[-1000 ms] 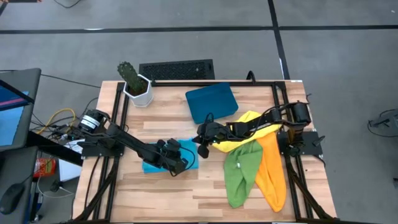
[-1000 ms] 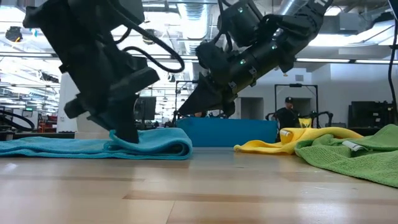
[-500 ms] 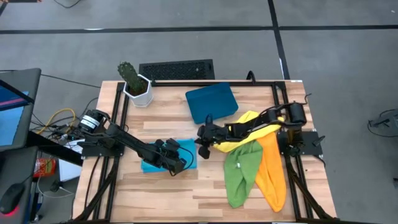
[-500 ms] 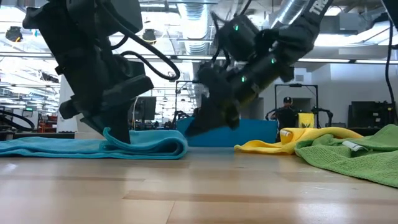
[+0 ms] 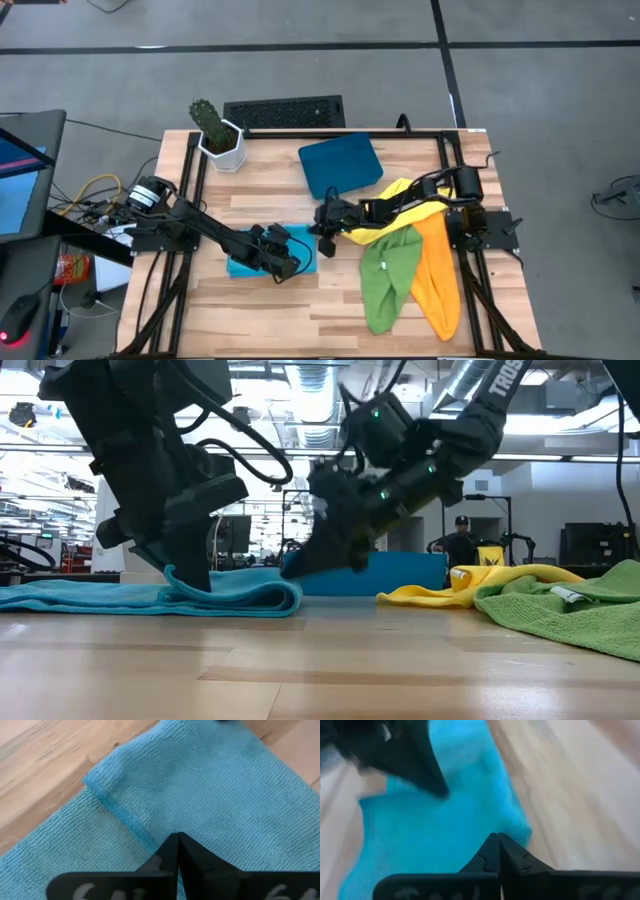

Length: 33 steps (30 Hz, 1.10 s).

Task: Fold microfiber towels
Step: Fold the blue microfiber cloth

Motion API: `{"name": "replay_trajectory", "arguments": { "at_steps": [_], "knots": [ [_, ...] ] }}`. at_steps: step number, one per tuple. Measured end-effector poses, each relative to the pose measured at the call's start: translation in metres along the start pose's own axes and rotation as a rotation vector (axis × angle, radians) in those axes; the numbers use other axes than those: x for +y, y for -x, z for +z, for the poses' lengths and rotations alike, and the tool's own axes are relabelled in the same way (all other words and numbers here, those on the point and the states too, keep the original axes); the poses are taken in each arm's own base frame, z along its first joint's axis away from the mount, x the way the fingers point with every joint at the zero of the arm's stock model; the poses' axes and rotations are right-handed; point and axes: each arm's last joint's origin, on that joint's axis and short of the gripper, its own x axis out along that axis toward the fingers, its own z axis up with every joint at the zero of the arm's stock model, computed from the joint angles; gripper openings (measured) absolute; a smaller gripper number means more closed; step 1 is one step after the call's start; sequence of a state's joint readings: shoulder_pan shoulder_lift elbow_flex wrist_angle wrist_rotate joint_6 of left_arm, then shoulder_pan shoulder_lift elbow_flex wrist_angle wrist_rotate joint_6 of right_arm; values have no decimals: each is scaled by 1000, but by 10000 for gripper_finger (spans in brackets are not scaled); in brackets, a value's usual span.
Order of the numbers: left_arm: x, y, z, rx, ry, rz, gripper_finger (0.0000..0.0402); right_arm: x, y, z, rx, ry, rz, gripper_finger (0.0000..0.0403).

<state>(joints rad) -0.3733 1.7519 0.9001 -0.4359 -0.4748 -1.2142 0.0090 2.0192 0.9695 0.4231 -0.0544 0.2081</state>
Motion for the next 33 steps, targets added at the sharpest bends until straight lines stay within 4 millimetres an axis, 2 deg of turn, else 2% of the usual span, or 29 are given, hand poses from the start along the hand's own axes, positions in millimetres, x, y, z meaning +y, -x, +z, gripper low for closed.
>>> {"name": "replay_trajectory", "arguments": {
  "at_steps": [3,7,10,13,16,20,26,33],
  "knots": [
    [0,0,0,3,5,-4,0,-6,-8,-11,45,-25,-17,22],
    [0,0,0,6,6,-6,0,-13,-5,-10,62,-74,-2,23],
    [-1,0,0,7,8,-7,0,-11,5,-1,41,-64,1,18],
    [-1,0,0,8,10,-12,0,-3,15,20,-75,-30,20,17],
    [-1,0,0,6,8,-14,0,0,15,27,-153,-18,41,18],
    [-7,6,6,-2,5,-24,0,-2,3,18,-160,-18,44,19],
    [-16,21,18,-39,-43,-53,0,-10,-19,-13,-57,-51,35,15],
    [-15,36,35,-273,-15,42,0,-8,-23,-15,-58,-78,52,20]
  ]
}}
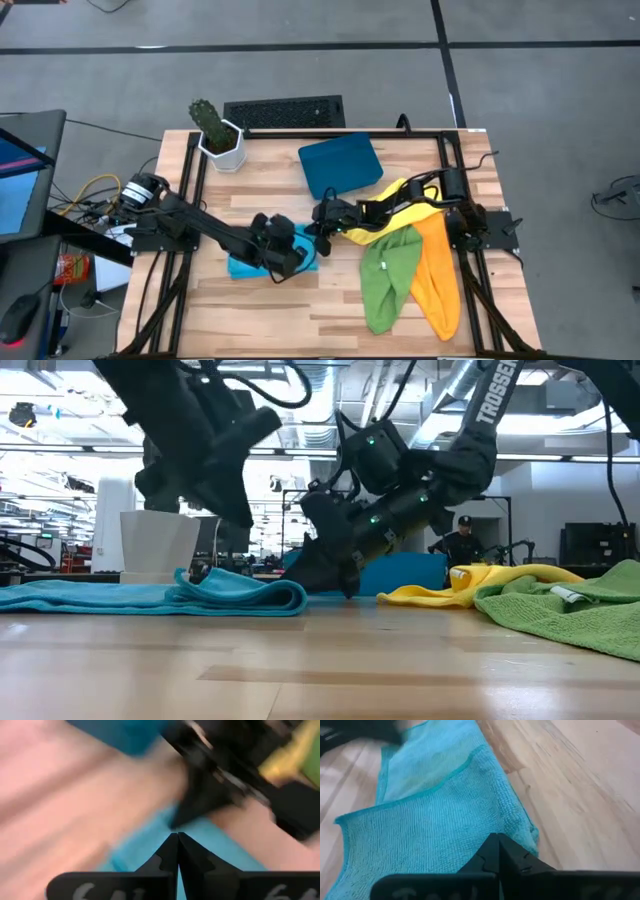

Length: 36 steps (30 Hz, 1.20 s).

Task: Fold microfiber towels
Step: Fold the blue microfiber cloth

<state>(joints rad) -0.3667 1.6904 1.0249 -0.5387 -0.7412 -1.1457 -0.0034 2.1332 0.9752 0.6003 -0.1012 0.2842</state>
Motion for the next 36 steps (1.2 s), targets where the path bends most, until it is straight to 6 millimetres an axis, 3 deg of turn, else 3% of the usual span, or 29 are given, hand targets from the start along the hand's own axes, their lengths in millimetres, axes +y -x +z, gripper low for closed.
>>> {"name": "replay_trajectory", "arguments": {
  "at_steps": [4,8,18,22,25,30,36],
  "knots": [
    [13,-16,-7,-83,149,28,0,2,2,1,5,1,5,15],
    [25,-35,-27,-51,245,-75,0,2,3,2,7,1,6,21],
    [56,-49,-54,13,355,-53,0,7,5,5,5,3,33,16],
    [56,-49,-54,30,341,-62,0,22,18,25,-58,26,123,22],
    [56,-49,-54,31,340,-63,0,45,22,29,-93,84,188,22],
    [56,-49,-54,28,326,-62,0,82,14,5,-86,160,259,12],
    [56,-48,-53,36,295,-73,0,88,-7,-34,-15,154,214,18]
  ]
}}
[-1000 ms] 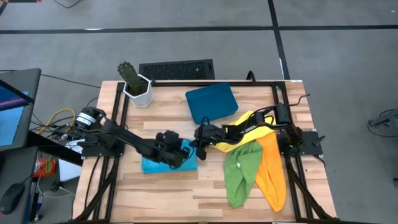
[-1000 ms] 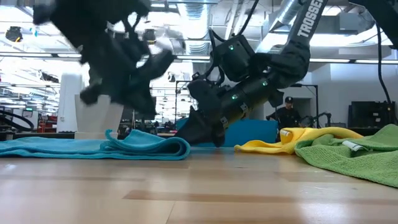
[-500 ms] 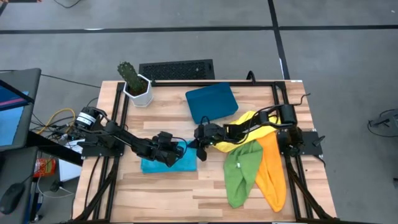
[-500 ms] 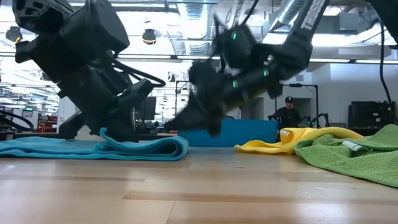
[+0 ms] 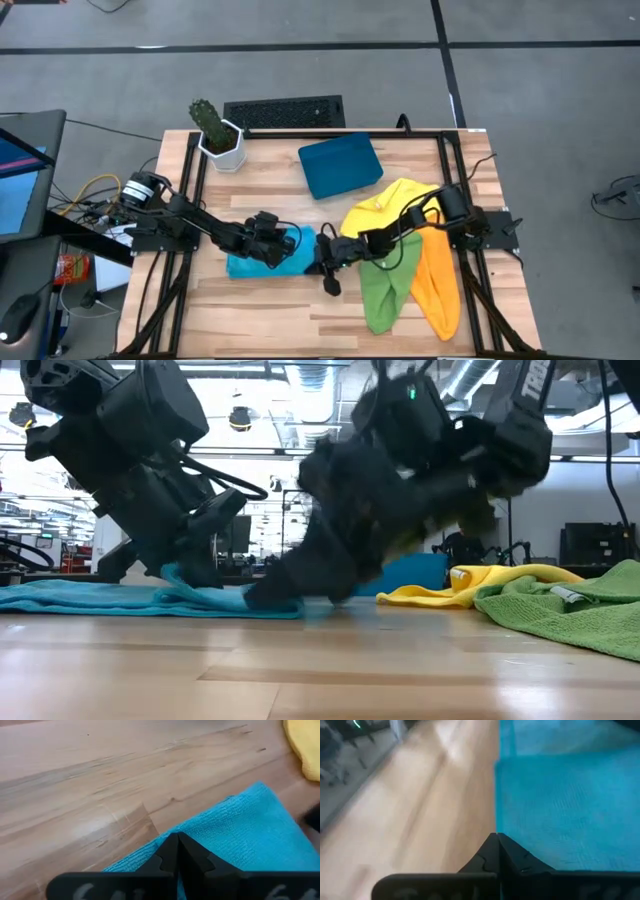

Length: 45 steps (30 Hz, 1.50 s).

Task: Fold microfiber towels
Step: Fold the blue microfiber cloth

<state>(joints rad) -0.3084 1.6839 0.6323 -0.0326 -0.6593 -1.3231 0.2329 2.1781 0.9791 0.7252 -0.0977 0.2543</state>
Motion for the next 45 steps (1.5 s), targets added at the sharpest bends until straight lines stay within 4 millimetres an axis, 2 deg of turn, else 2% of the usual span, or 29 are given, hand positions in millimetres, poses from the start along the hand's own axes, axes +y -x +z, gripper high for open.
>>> {"name": "replay_trajectory", "arguments": {
  "at_steps": [5,10,12,15,18,22,25,32,42,45],
  "knots": [
    [-7,14,12,16,-36,-69,0,-2,-5,-3,-14,-28,-2,15],
    [-14,46,39,-51,-63,-181,0,-1,-3,0,-17,-30,-11,19],
    [-17,58,42,-81,-79,-220,0,-2,-2,1,-19,-31,-12,19],
    [-20,67,29,-47,-142,-265,0,-2,-1,3,-17,-35,-12,17],
    [-25,68,7,-13,-170,-297,0,-2,-1,3,-18,-35,-14,16],
    [-29,62,-22,62,-184,-326,0,-2,-1,3,-17,-38,-17,21],
    [-28,54,-36,88,-191,-314,0,-2,-1,3,-17,-38,-18,21],
    [-24,53,-45,162,-254,-298,0,-2,-1,3,-11,-38,-21,18],
    [-15,52,-47,213,-325,-234,0,-2,-1,3,-4,-43,-24,17],
    [-16,52,-46,226,-315,-242,0,-1,2,8,-22,-62,-6,19]
  ]
}}
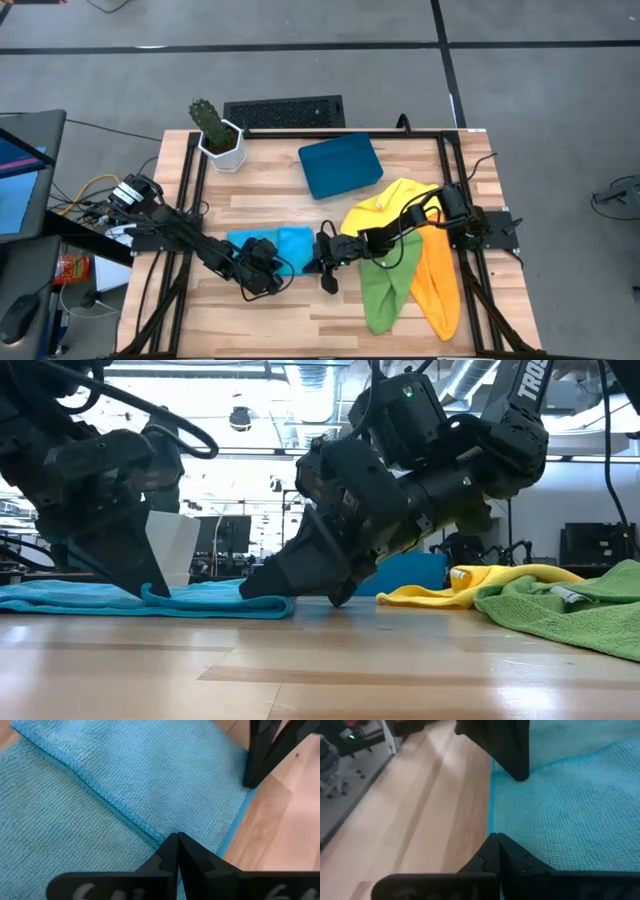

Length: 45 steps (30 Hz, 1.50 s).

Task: Fold microfiber towels
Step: Fold the blue microfiber cloth

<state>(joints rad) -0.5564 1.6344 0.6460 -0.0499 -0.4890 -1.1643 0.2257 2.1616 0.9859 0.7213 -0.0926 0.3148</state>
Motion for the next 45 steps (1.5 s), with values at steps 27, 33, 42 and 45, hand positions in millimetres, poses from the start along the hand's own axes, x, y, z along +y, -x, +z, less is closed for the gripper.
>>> {"name": "replay_trajectory", "arguments": {
  "at_steps": [27,33,42,45],
  "knots": [
    [94,126,23,30,259,272,131,-5,44,57,11,10,-133,89],
    [103,95,5,90,316,341,146,-5,44,57,8,9,-128,97],
    [104,72,-7,142,222,515,146,-4,44,56,24,-1,-105,98],
    [104,64,-12,161,226,564,144,-4,44,56,25,-1,-98,98]
  ]
}}
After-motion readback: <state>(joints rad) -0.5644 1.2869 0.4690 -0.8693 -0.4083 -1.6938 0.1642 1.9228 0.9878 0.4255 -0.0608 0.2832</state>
